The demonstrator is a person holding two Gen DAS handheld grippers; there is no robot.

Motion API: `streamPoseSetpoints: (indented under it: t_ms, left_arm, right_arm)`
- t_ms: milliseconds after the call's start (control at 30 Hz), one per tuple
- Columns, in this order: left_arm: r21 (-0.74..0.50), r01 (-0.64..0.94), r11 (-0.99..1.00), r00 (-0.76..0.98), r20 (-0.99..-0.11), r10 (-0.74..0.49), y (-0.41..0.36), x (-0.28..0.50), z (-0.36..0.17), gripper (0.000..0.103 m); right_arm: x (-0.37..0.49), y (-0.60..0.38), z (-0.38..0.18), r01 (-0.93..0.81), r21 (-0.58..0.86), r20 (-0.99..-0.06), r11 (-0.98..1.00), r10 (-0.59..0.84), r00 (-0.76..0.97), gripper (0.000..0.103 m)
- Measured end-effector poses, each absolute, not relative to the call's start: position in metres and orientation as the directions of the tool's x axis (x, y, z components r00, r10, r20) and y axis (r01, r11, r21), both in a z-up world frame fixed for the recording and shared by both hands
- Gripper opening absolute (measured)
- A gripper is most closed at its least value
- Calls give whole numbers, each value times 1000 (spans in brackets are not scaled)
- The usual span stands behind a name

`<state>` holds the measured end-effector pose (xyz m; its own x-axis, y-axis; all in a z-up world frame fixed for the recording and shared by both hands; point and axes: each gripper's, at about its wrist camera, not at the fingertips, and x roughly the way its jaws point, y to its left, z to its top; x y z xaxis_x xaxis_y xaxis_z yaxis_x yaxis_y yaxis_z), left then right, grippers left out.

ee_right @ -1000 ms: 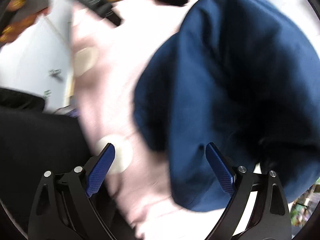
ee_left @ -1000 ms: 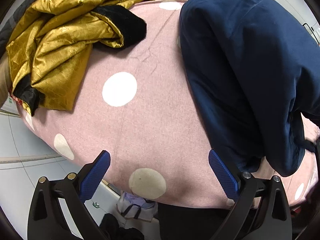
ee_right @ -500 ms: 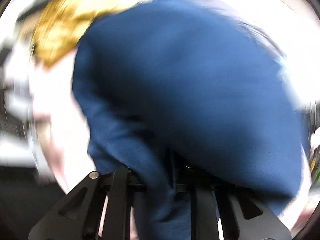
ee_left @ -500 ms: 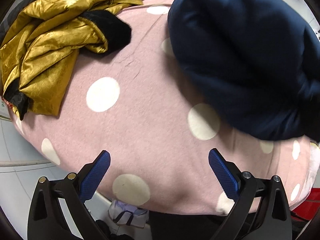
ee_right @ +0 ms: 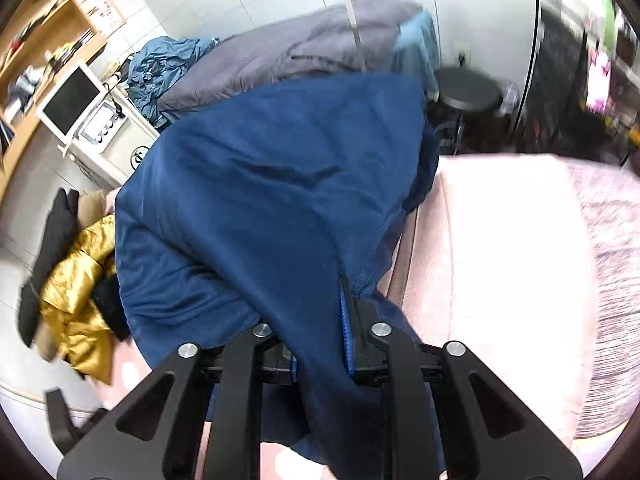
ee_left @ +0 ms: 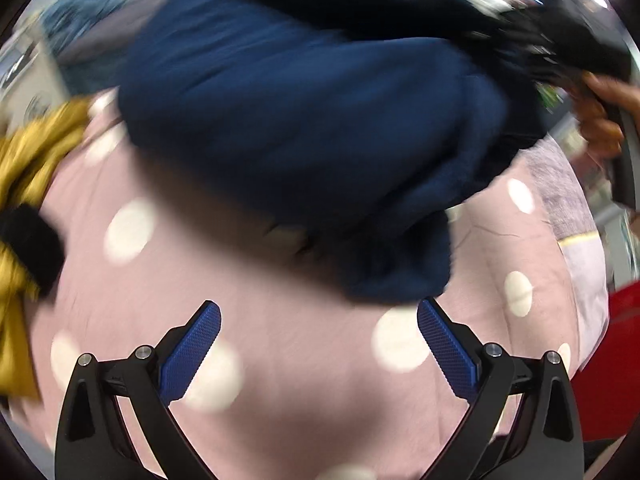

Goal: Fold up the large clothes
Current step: 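Reach both grippers into the navy jacket and grasp its edges, then lift the navy jacket with both grippers and shake it open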

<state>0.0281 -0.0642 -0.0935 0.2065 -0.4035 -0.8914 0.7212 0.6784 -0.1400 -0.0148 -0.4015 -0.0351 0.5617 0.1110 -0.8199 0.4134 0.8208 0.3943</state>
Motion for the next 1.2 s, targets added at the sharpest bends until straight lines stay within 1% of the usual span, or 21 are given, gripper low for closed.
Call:
streamPoseSetpoints:
  t_ms: [100, 133, 167, 233, 300, 333, 367, 400, 467, 533, 600, 633, 700, 733, 767, 800, 867, 933, 1033, 1133, 1200]
  left_arm:
    - [-24, 748, 664, 298, -881, -367, -108, 27, -103, 97]
    - [-12, 746, 666, 304, -884, -356, -116, 31, -108, 97]
    - [1, 744, 668, 309, -887, -343, -125, 34, -115, 97]
    - [46, 736, 676, 335, -892, -305, -140, 40, -128, 97]
    - [70, 735, 675, 348, -892, -287, -146, 44, -134, 97]
    - [66, 732, 678, 350, -890, -292, -147, 48, -134, 96]
    - [60, 728, 683, 352, -888, -296, -147, 51, -134, 88]
    - [52, 718, 694, 350, -889, -296, -147, 56, -134, 78]
    - [21, 703, 711, 330, -895, -300, -145, 65, -132, 70]
    - [-5, 705, 709, 310, -897, -315, -145, 71, -130, 64]
    - [16, 718, 696, 315, -898, -306, -143, 72, -127, 49]
    - [21, 723, 690, 318, -898, -306, -142, 72, -126, 45]
    - [19, 731, 683, 314, -897, -311, -136, 72, -121, 33]
    - [15, 733, 680, 310, -897, -315, -134, 73, -119, 31]
    - [7, 735, 678, 305, -897, -321, -131, 73, -114, 27]
    - [2, 736, 677, 305, -894, -328, -128, 73, -110, 24]
    - [-2, 737, 675, 314, -884, -346, -117, 73, -99, 22]
    - [-4, 734, 679, 332, -871, -363, -97, 71, -87, 21]
    - [-18, 717, 697, 374, -834, -406, -71, 65, -57, 19]
    - [-14, 704, 710, 431, -786, -443, -47, 57, -18, 17]
    - [-13, 682, 732, 486, -739, -466, -22, 52, 19, 16]
  right_arm:
    - [-21, -409, -40, 386, 462, -809, 799, 201, 552, 23]
    - [-20, -413, -37, 380, 472, -808, 795, 217, 548, 25]
    - [-24, -414, -38, 373, 486, -806, 790, 240, 542, 28]
    - [-35, -421, -43, 374, 498, -799, 782, 247, 548, 39]
    - [-50, -424, -41, 366, 518, -782, 773, 255, 569, 61]
    - [-55, -427, -41, 363, 518, -779, 774, 252, 575, 65]
    - [-63, -428, -43, 358, 505, -780, 786, 238, 579, 69]
    - [-67, -429, -46, 356, 490, -788, 796, 230, 571, 69]
    - [-73, -424, -62, 361, 446, -826, 819, 220, 519, 70]
    - [-75, -414, -77, 354, 455, -836, 817, 254, 486, 70]
    - [-72, -396, -91, 326, 430, -852, 842, 259, 455, 71]
    - [-70, -389, -95, 317, 385, -868, 867, 223, 444, 73]
    - [-62, -375, -108, 326, 205, -917, 923, 64, 395, 73]
    - [-59, -369, -115, 343, 149, -934, 927, 18, 357, 73]
    - [-58, -365, -116, 347, 133, -940, 928, 7, 341, 58]
    - [-58, -361, -114, 344, 137, -940, 929, 12, 342, 31]
    - [-63, -347, -98, 315, 167, -922, 934, 34, 386, 21]
    - [-69, -338, -80, 281, 180, -905, 943, 47, 422, 18]
    - [-90, -323, -33, 210, 289, -846, 934, 147, 513, 15]
    - [-116, -296, 35, 69, 331, -763, 941, 224, 607, 13]
    - [-129, -282, 72, 5, 365, -710, 931, 275, 648, 12]
